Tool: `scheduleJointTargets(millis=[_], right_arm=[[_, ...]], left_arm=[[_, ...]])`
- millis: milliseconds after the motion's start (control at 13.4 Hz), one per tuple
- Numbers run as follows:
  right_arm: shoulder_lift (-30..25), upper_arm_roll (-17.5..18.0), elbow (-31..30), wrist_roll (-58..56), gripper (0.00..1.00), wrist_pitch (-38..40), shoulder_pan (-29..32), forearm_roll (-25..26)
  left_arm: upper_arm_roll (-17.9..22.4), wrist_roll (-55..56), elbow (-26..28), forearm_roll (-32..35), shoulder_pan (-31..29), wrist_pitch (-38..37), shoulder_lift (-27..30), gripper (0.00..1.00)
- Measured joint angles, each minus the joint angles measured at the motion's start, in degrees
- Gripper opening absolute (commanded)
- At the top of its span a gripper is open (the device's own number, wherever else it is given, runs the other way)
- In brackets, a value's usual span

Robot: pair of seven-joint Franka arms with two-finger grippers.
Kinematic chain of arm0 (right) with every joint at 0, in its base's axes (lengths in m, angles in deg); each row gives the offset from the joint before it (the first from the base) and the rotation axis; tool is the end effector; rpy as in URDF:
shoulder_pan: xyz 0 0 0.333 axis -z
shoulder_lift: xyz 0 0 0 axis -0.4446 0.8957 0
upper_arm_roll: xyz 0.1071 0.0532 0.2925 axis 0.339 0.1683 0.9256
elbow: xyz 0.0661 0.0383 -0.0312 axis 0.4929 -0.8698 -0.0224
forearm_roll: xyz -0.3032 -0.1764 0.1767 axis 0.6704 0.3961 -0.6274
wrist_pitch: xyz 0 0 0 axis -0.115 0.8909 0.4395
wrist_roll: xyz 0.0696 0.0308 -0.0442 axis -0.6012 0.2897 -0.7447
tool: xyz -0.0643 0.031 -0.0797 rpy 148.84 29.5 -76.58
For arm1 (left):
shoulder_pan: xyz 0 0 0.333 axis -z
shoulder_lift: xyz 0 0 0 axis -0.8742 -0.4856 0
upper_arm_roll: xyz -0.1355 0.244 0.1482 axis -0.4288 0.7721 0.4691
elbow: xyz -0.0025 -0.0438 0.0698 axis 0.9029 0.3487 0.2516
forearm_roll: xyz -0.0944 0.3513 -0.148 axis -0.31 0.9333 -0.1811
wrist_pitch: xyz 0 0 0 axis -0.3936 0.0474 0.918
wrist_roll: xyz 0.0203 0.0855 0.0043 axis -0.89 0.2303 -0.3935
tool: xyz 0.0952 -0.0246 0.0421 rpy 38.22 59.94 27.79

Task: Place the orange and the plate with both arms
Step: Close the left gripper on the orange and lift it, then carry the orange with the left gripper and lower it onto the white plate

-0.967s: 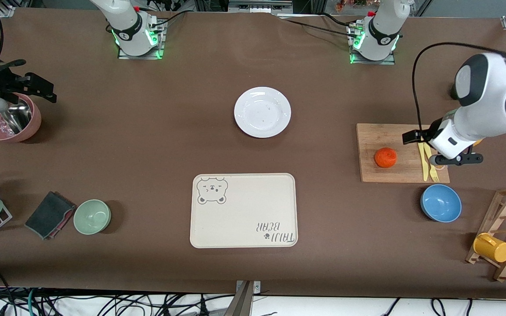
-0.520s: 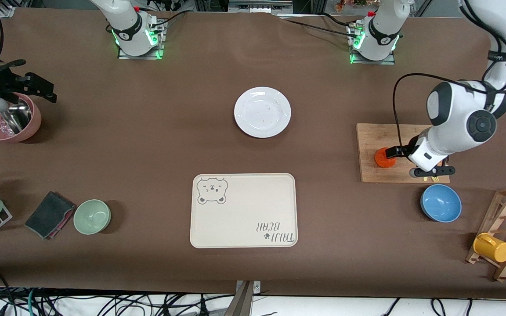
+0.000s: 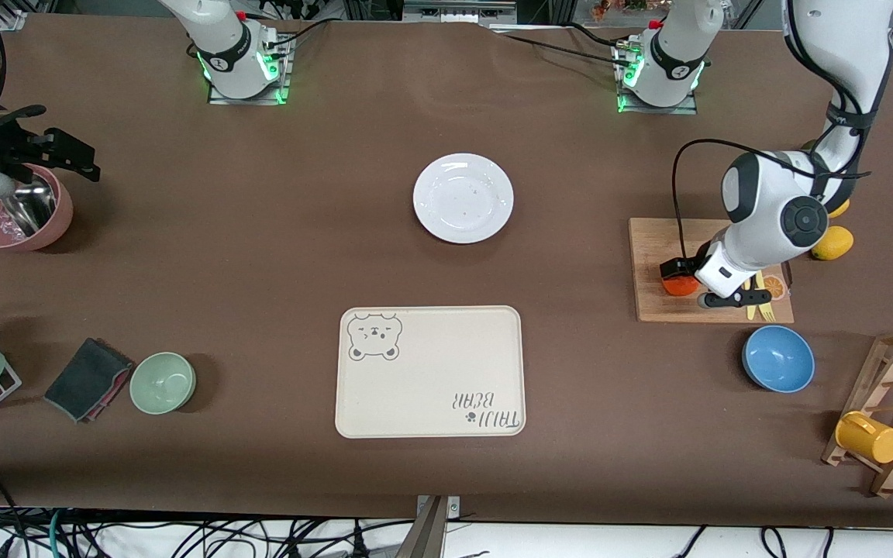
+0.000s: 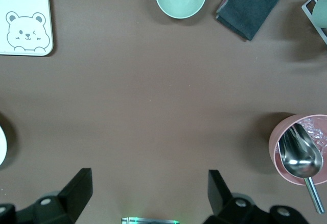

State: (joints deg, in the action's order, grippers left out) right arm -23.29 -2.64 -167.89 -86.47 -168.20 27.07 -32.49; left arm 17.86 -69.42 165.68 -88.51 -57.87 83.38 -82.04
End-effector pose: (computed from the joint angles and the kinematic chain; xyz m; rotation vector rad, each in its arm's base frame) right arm 0.5434 0.0005 0.5951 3.1356 0.0799 -0.1370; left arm 0.5437 -0.0168 0.2134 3.0959 0.1574 -0.1851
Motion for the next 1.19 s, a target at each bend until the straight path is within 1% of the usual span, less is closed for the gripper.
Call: scheduleJointTargets(millis=[74, 149, 223, 297, 446, 595, 743, 818, 967, 1190], right_arm=[[0.00, 0.00, 0.00, 0.00, 1.00, 0.00, 0.00, 0.00], [0.00, 0.00, 0.00, 0.00, 1.00, 0.00, 0.00, 0.00], [0.00, 0.00, 0.00, -0.01, 1.00, 0.00, 0.00, 0.00], [0.00, 0.00, 0.00, -0.02, 1.00, 0.00, 0.00, 0.00], [0.00, 0.00, 0.00, -0.02, 1.00, 0.00, 0.00, 0.00], [0.00, 0.01, 0.00, -0.02, 1.00, 0.00, 0.00, 0.00], [0.00, 0.03, 0.00, -0.02, 1.00, 0.00, 0.00, 0.00], [0.00, 0.03, 0.00, -0.02, 1.00, 0.01, 0.00, 0.00], [0.00, 0.03, 0.00, -0.02, 1.00, 0.01, 0.00, 0.00], [0.00, 0.03, 0.00, -0.02, 1.00, 0.01, 0.00, 0.00]], left_arm=[[0.00, 0.00, 0.16, 0.00, 0.04, 0.57, -0.41, 0.80], [0.00, 0.00, 0.17, 0.00, 0.09, 1.00, -0.75, 0.39], [0.00, -0.01, 0.17, 0.00, 0.14, 1.29, -0.93, 0.10], [0.00, -0.04, 0.15, 0.00, 0.17, 1.33, -0.85, 0.00], [0.00, -0.06, -0.10, 0.00, 0.23, 1.37, -0.33, 0.00], [-0.11, -0.10, -0.83, 0.00, 0.79, -0.04, 1.65, 0.00], [-0.61, 0.00, -1.69, -0.29, 4.09, -2.90, 5.31, 0.00], [-1.03, 0.42, -1.78, -2.11, 6.48, -3.72, 6.92, 0.00], [-1.62, 1.59, -1.77, -9.26, 12.15, -4.35, 8.52, 0.00], [-2.24, 3.78, -1.97, -16.15, 20.65, -4.22, 8.21, 0.00]])
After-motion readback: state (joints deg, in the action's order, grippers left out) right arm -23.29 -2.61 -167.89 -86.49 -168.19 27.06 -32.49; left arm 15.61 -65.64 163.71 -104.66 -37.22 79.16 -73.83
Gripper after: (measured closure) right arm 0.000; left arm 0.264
